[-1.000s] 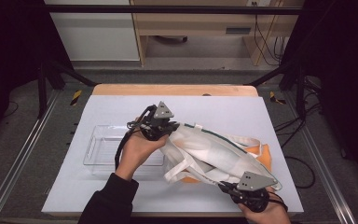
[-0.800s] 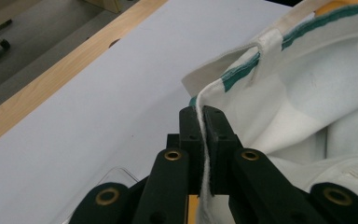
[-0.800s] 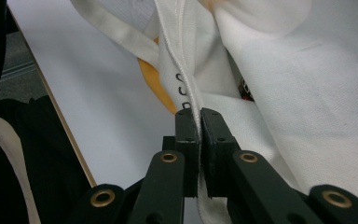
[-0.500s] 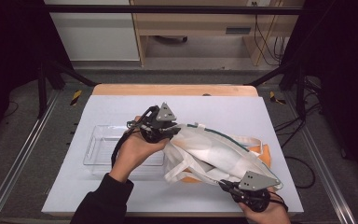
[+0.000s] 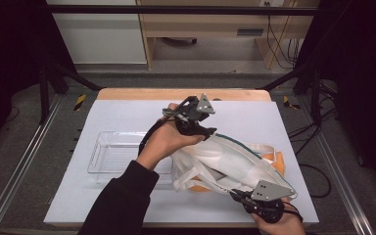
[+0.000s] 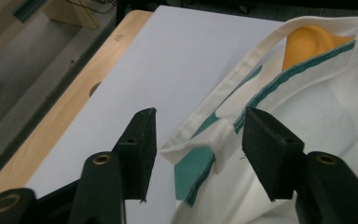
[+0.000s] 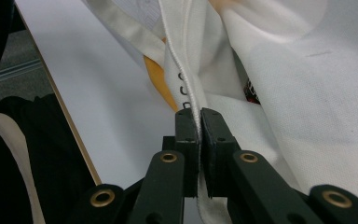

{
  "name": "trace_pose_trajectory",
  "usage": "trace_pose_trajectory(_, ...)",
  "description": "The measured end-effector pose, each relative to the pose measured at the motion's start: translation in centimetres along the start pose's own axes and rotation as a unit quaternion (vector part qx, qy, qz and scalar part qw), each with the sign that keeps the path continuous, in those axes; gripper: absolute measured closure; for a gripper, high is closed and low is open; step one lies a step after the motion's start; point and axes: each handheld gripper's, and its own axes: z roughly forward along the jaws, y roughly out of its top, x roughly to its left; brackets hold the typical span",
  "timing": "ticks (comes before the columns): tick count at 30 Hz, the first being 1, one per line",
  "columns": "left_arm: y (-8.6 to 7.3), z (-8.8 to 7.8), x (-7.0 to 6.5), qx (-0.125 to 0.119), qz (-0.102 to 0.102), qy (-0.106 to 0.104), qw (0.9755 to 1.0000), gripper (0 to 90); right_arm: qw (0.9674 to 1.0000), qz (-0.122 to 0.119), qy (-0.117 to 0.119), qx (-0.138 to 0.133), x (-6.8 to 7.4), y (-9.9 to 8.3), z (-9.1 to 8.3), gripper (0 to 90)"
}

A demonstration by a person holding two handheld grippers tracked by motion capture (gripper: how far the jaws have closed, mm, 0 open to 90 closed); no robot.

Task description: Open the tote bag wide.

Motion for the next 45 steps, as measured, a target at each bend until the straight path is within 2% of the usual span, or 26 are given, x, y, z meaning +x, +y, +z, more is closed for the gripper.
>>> trace_pose_trajectory(2, 0.3, 1.2, -0.1, 0.016, 0.007, -0.012, 0.9998, 43.4, 1.0000, -0.002, 0.000, -0.001, 0.0, 0.0, 0.0, 86.4)
trace_pose_trajectory(6, 0.2, 2.5, -0.3, 0.046, 0.020, -0.017, 0.9986, 39.8, 1.0000, -0.002, 0.002, -0.003, 0.0, 0.0, -0.1, 86.3)
trace_pose_trajectory(10, -0.2, 2.8, -0.4, 0.074, 0.027, -0.024, 0.9966, 38.7, 1.0000, -0.003, 0.002, -0.003, 0.0, 0.0, 0.0, 86.4)
trace_pose_trajectory(17, -1.4, 3.3, -0.8, 0.104, 0.042, -0.034, 0.9932, 41.0, 1.0000, -0.003, 0.001, -0.003, 0.1, 0.0, -0.1, 86.3)
trace_pose_trajectory(21, -1.9, 3.5, -0.8, 0.105, 0.041, -0.042, 0.9928, 45.5, 1.0000, -0.003, 0.001, -0.003, 0.1, 0.0, -0.1, 86.4)
trace_pose_trajectory(23, -2.0, 3.8, -0.9, 0.106, 0.043, -0.041, 0.9926, 50.5, 1.0000, -0.003, 0.002, -0.003, 0.1, 0.0, 0.0, 86.4)
trace_pose_trajectory(26, -2.1, 4.2, -1.0, 0.108, 0.041, -0.034, 0.9927, 52.8, 1.0000, -0.004, 0.002, -0.004, 0.1, 0.0, -0.1, 86.4)
trace_pose_trajectory(29, -2.1, 4.5, -0.9, 0.116, 0.041, -0.028, 0.9920, 61.4, 1.0000, -0.005, 0.002, -0.004, 0.1, 0.0, 0.0, 86.4)
trace_pose_trajectory(30, -2.1, 4.7, -0.8, 0.116, 0.039, -0.028, 0.9921, 67.6, 1.0000, -0.005, 0.002, -0.004, 0.1, 0.1, -0.1, 86.4)
trace_pose_trajectory(31, -2.1, 4.8, -0.7, 0.118, 0.041, -0.029, 0.9918, 67.6, 1.0000, -0.005, 0.002, -0.004, 0.1, 0.1, -0.1, 86.4)
trace_pose_trajectory(34, -2.2, 5.0, -0.3, 0.119, 0.033, -0.039, 0.9915, 78.1, 1.0000, -0.005, 0.002, -0.006, 0.1, 0.1, -0.1, 86.4)
trace_pose_trajectory(35, -2.3, 5.1, -0.3, 0.120, 0.031, -0.041, 0.9914, 78.1, 1.0000, -0.005, 0.002, -0.006, 0.1, 0.1, -0.1, 86.4)
trace_pose_trajectory(41, -1.6, 4.5, 0.0, 0.105, 0.016, -0.034, 0.9938, 81.2, 1.0000, -0.007, 0.003, -0.004, 0.1, 0.2, 0.0, 86.5)
trace_pose_trajectory(45, -0.3, 3.7, 0.4, 0.085, 0.008, -0.022, 0.9961, 81.5, 0.9999, -0.012, 0.002, -0.003, 0.3, 0.3, 0.0, 86.5)
